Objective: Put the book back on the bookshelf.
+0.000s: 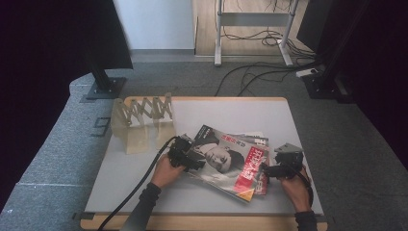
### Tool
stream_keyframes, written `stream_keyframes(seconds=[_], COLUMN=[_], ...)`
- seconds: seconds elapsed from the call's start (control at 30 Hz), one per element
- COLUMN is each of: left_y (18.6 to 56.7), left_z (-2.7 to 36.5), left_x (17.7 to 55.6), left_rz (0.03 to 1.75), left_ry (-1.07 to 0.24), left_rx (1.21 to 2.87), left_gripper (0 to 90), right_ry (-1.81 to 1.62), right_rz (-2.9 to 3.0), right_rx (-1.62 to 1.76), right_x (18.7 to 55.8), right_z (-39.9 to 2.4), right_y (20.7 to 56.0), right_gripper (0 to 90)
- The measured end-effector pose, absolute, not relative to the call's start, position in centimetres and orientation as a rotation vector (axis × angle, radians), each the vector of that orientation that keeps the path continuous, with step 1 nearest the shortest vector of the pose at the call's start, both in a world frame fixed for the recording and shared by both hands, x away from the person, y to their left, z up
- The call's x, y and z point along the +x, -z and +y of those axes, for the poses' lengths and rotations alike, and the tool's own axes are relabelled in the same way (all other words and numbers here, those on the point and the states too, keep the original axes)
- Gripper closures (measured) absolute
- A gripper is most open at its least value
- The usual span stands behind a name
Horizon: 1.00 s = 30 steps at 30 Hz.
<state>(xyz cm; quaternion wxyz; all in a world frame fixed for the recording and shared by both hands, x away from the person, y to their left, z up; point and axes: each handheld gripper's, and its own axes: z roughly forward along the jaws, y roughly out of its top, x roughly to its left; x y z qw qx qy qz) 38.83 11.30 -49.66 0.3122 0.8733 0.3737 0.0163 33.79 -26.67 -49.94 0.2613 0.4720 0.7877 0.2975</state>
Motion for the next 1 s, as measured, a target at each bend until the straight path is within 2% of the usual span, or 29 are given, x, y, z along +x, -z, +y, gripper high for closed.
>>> stream_keyframes(seconds=[0.2,0.53,0.7,0.9,1.0], left_y=[49.5,49.5,49.6,50.2,50.7], left_z=[11.3,10.4,10.5,9.1,8.5], left_x=[36.9,32.9,30.9,27.7,26.8], left_rz=[0.946,0.877,0.838,0.761,0.700], left_ry=[-0.016,-0.044,-0.014,-0.042,0.012], left_rx=[2.347,2.384,2.394,2.447,2.453], left_gripper=[0.0,0.0,0.0,0.0,0.0], right_ry=[-0.810,-0.871,-0.858,-0.845,-0.854], right_rz=[2.118,2.090,2.089,2.094,2.090], right_rx=[1.311,1.368,1.371,1.361,1.356], right_x=[35.5,38.4,39.9,42.0,42.8], right_z=[-27.1,-27.6,-26.9,-25.6,-25.1], right_y=[50.0,50.4,50.3,50.2,50.2], right_gripper=[0.0,0.0,0.0,0.6,0.8])
